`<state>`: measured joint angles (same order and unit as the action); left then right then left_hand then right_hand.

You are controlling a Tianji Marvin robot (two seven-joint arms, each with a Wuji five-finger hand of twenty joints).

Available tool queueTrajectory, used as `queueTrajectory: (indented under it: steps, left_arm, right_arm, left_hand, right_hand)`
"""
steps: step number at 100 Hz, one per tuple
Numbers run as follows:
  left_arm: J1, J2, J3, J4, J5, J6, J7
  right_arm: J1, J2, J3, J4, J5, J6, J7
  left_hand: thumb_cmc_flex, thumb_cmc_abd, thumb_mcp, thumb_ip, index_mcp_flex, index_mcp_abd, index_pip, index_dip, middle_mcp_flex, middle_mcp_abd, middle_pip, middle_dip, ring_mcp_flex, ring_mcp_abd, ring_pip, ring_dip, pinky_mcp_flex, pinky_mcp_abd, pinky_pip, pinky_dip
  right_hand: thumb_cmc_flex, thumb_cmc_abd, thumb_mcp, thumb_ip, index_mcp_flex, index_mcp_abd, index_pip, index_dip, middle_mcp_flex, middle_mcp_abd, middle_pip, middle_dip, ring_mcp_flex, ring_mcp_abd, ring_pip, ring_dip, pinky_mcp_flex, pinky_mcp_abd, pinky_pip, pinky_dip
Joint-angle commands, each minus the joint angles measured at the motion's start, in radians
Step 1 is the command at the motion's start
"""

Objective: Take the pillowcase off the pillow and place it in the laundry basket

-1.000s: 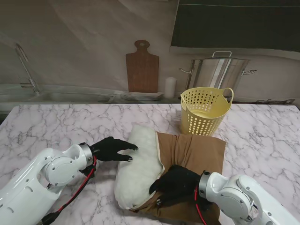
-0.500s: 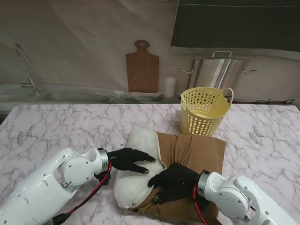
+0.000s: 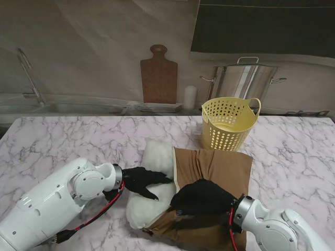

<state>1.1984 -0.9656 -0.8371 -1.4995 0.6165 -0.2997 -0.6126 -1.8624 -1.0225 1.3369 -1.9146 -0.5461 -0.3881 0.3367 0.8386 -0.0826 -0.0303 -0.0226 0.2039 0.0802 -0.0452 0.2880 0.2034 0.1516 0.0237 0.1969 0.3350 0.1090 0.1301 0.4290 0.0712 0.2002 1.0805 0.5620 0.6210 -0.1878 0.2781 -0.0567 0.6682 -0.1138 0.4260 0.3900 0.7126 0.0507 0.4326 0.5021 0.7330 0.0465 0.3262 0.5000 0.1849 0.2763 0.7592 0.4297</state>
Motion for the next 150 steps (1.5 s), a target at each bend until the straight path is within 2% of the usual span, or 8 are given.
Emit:
queueTrajectory:
  steps: [1,11,35,52,61,93,117,150]
  left_arm:
    - [0.024,0.015,0.017,0.05,0.007,0.016,-0.031]
    - [0.028,0.014,0.013,0.051,0.017,0.014,-0.027]
    - [0.022,0.015,0.014,0.048,0.027,0.025,-0.035]
    - [0.013,0.016,0.023,0.048,0.02,0.029,-0.041]
    - [0.008,0.016,0.027,0.047,0.018,0.031,-0.045]
    - [-0.006,0.018,0.035,0.056,0.019,0.042,-0.059]
    - [-0.028,0.026,0.058,0.069,0.023,0.057,-0.089]
    - [-0.033,0.031,0.058,0.067,0.036,0.065,-0.115]
  right_arm:
    - [-0.001,-0.003,0.007,-0.021,0.012,0.015,-0.011]
    - [0.001,-0.008,0.013,-0.037,0.019,0.041,-0.02]
    - [0.034,-0.002,-0.037,-0.011,-0.063,0.044,-0.019]
    - [0.029,-0.014,-0.058,-0.026,-0.218,0.062,-0.118]
    - [0.032,-0.005,-0.065,-0.059,-0.302,0.076,-0.086]
    - [0.083,0.03,-0.122,-0.054,-0.34,0.151,0.143]
    - [0.013,0.027,-0.053,-0.082,-0.45,0.157,0.144]
    - [-0.119,0.009,0.078,-0.147,-0.595,0.268,0.148]
  left_hand:
    - [-0.004,-0.111,0.006,0.012,0.028,0.04,0.055,0.005,-0.083,0.021,-0.047,-0.044,0.023,0.093,0.017,-0.035,-0.005,0.026,-0.556,-0.031]
    - [-0.007,-0.116,0.008,0.012,0.022,0.039,0.053,0.001,-0.099,0.028,-0.048,-0.057,0.015,0.094,0.015,-0.039,-0.005,0.027,-0.566,-0.032]
    - [-0.004,-0.107,0.012,0.012,0.016,0.039,0.052,-0.005,-0.092,0.031,-0.042,-0.07,0.015,0.096,0.018,-0.043,-0.004,0.03,-0.577,-0.03]
    - [-0.004,-0.098,0.011,0.012,0.017,0.04,0.054,-0.006,-0.081,0.031,-0.038,-0.068,0.016,0.097,0.02,-0.043,-0.003,0.031,-0.585,-0.027]
    - [-0.003,-0.097,0.011,0.012,0.019,0.04,0.055,-0.007,-0.077,0.03,-0.037,-0.066,0.018,0.098,0.022,-0.043,-0.002,0.031,-0.588,-0.026]
    - [-0.004,-0.099,0.009,0.012,0.02,0.038,0.057,-0.008,-0.071,0.031,-0.036,-0.061,0.018,0.098,0.022,-0.042,0.0,0.033,-0.595,-0.019]
    - [-0.012,-0.103,0.007,0.011,0.019,0.037,0.057,-0.009,-0.073,0.029,-0.037,-0.059,0.013,0.099,0.02,-0.043,-0.002,0.032,-0.603,-0.017]
    - [-0.01,-0.103,0.01,0.012,0.018,0.035,0.057,-0.01,-0.071,0.028,-0.037,-0.058,0.016,0.099,0.021,-0.042,-0.001,0.031,-0.603,-0.01]
  right_hand:
    - [0.005,-0.028,0.021,0.007,0.036,-0.066,0.1,-0.032,0.001,0.004,-0.029,-0.006,-0.001,0.037,-0.016,-0.008,0.042,0.113,0.15,0.059]
    - [-0.003,-0.043,0.028,-0.003,0.109,-0.05,0.233,0.017,-0.044,0.023,-0.051,-0.016,-0.05,0.045,-0.05,-0.027,0.009,0.113,0.124,0.05]
    - [-0.033,-0.002,0.046,0.021,-0.02,0.031,-0.027,0.051,-0.048,0.001,-0.099,-0.068,-0.059,0.043,-0.083,-0.058,-0.009,0.122,0.09,0.044]
    - [-0.091,-0.005,0.061,0.017,-0.379,-0.084,-0.273,-0.04,-0.074,-0.023,0.187,0.188,-0.012,0.025,0.119,0.105,-0.004,0.124,0.118,0.087]
    - [-0.114,0.0,0.054,0.016,-0.408,-0.115,-0.287,-0.045,-0.061,-0.065,0.329,0.351,-0.014,-0.009,0.327,0.238,0.006,0.126,0.137,0.115]
    - [-0.022,0.077,-0.11,-0.004,-0.019,-0.178,0.071,-0.014,-0.023,-0.074,0.45,0.547,-0.028,-0.031,0.594,0.338,-0.012,0.143,0.13,0.121]
    - [-0.035,0.129,-0.162,0.014,0.322,-0.058,0.27,0.208,-0.011,-0.024,0.318,0.44,-0.04,0.013,0.486,0.274,-0.001,0.127,0.148,0.125]
    - [-0.038,0.128,-0.156,0.019,0.363,-0.009,0.301,0.333,0.02,-0.006,0.205,0.32,-0.03,0.036,0.356,0.203,-0.005,0.121,0.135,0.113]
